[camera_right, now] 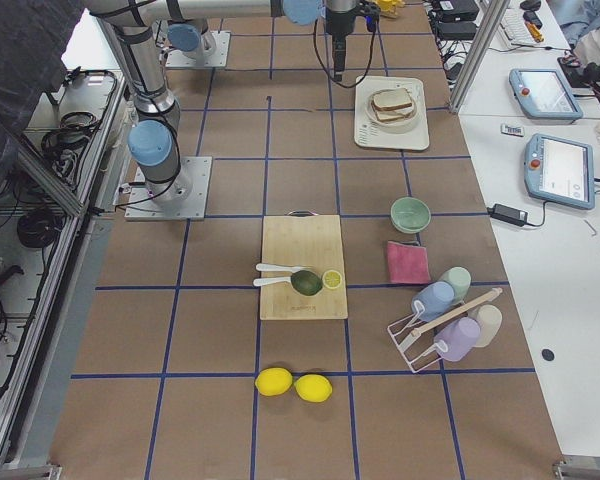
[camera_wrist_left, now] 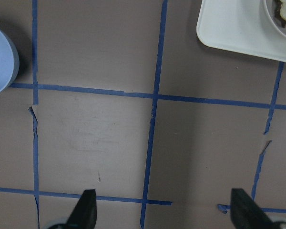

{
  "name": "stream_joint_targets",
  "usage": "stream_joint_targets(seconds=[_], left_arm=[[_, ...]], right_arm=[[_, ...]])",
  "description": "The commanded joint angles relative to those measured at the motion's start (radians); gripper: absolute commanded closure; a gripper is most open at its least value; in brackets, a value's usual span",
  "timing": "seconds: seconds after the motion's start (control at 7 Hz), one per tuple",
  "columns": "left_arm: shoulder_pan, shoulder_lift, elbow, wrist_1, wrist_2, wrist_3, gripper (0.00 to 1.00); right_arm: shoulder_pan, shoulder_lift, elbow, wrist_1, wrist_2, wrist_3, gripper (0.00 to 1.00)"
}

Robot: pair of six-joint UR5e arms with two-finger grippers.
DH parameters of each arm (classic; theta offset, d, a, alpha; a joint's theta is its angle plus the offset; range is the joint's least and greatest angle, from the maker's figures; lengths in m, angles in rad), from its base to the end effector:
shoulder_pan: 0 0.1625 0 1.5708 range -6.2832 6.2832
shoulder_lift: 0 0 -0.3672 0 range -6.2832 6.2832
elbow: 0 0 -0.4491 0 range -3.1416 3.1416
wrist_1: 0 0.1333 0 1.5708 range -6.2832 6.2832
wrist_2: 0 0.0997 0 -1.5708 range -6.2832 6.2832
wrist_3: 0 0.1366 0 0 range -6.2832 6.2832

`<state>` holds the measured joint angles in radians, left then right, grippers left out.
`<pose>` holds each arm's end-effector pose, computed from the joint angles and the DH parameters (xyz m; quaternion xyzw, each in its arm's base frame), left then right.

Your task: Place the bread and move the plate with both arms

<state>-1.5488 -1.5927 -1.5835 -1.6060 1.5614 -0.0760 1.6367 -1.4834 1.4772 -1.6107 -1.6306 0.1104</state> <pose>-0.1225 -0.5496 0.3709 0.0491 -0.9982 -0.0350 0.0037 0.1635 -0.5775 0.3995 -0.0229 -0.9990 0.0256 0.0277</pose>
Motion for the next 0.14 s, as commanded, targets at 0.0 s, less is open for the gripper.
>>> stream_joint_targets(seconds=[0.0], left_arm=[[0.003, 0.007, -0.007, 0.004, 0.002, 0.001, 0.00]], right_arm=[[0.000, 0.000, 0.000, 0.000, 0.000, 0.000, 0.00]])
